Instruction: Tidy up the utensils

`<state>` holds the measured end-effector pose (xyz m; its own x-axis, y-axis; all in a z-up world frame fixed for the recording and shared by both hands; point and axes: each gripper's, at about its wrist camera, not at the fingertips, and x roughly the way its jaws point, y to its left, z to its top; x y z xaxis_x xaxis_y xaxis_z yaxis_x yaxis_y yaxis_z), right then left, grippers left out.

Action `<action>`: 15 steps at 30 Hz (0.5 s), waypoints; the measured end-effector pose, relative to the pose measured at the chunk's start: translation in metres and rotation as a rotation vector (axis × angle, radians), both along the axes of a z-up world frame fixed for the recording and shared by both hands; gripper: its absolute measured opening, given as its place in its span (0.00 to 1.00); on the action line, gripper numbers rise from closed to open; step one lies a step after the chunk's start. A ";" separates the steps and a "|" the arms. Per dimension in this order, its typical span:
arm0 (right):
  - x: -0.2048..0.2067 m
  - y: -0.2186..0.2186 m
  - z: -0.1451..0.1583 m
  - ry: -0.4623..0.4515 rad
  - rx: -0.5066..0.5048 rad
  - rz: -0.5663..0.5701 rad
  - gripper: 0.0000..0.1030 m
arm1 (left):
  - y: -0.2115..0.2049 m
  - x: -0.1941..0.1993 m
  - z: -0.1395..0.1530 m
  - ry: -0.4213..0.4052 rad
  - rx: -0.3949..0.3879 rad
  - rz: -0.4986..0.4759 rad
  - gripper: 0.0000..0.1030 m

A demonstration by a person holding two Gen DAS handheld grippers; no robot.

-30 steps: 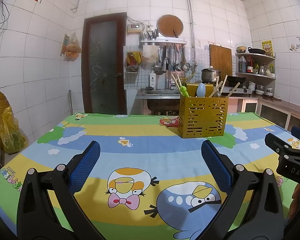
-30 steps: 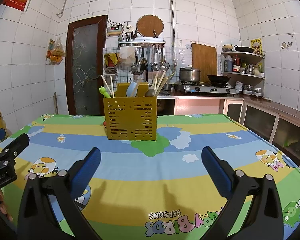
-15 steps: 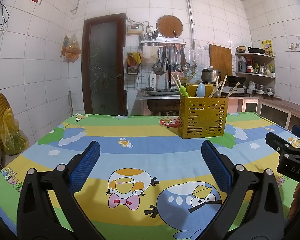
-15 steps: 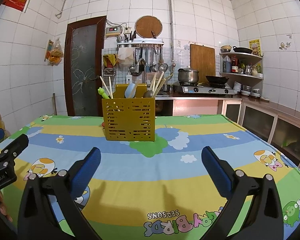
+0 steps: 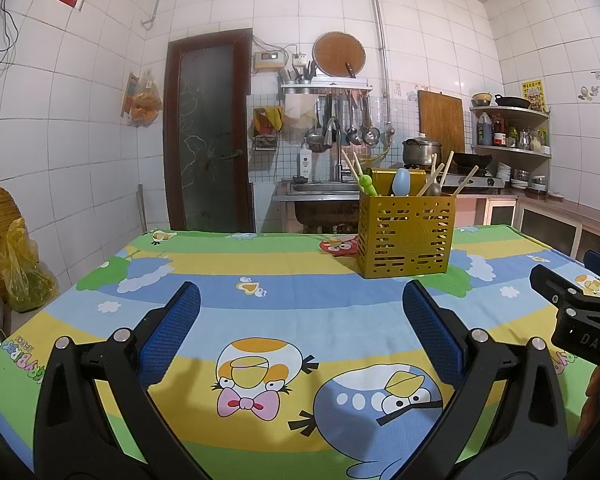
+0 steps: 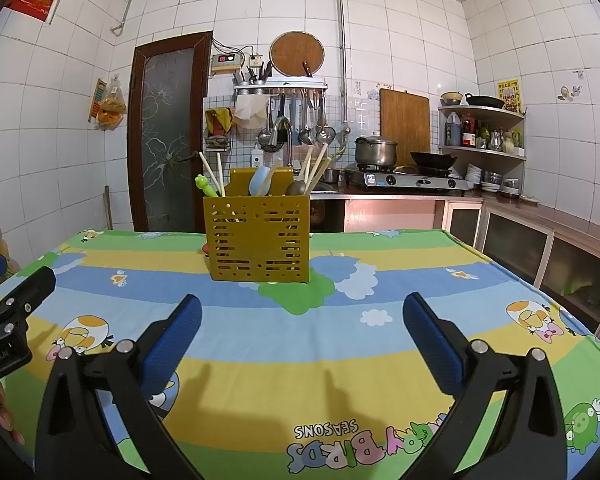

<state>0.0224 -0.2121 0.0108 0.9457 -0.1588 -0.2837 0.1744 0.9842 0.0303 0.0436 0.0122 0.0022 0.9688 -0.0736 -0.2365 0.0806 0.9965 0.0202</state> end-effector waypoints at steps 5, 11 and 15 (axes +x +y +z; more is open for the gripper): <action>0.000 -0.001 0.000 -0.001 0.000 0.000 0.95 | 0.000 0.000 0.000 -0.001 0.001 0.000 0.95; 0.000 0.000 0.000 -0.001 0.000 0.000 0.95 | 0.000 -0.001 0.001 -0.003 0.000 -0.001 0.95; 0.000 0.000 0.000 -0.002 -0.001 0.001 0.95 | 0.000 -0.001 0.000 -0.003 0.001 0.000 0.95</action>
